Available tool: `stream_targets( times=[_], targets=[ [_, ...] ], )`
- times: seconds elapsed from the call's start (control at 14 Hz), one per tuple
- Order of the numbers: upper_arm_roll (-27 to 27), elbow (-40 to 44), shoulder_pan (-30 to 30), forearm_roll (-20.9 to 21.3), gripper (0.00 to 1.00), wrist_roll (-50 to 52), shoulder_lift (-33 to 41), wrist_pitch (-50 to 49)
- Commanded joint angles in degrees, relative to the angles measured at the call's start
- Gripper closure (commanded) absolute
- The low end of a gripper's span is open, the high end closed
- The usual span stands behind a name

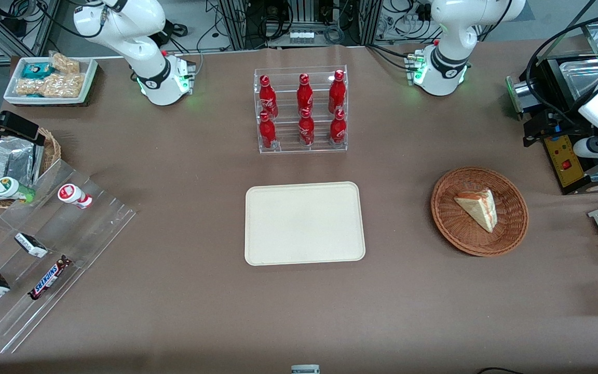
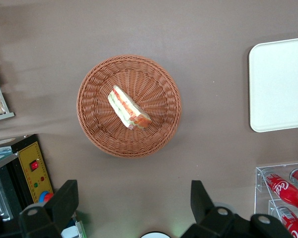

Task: Place sandwich from basket to tray
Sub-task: 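Move the left gripper over the wicker basket holding the sandwich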

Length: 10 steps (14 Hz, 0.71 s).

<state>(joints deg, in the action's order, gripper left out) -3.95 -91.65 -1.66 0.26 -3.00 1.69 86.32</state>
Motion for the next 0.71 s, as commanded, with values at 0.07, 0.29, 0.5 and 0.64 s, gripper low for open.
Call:
stream_targets(
  times=[0.07, 0.29, 0.5, 0.64],
  targets=[
    [-0.18, 1.65, -0.10, -0.34, 0.00, 0.80, -0.81, -1.42],
    [-0.18, 1.39, -0.10, -0.26, 0.00, 0.80, -0.90, -1.50],
    [-0.18, 0.34, -0.19, -0.08, 0.00, 0.80, -0.99, -1.50],
    [-0.18, -2.20, -0.19, 0.09, 0.00, 0.80, -1.25, -0.98]
  ],
)
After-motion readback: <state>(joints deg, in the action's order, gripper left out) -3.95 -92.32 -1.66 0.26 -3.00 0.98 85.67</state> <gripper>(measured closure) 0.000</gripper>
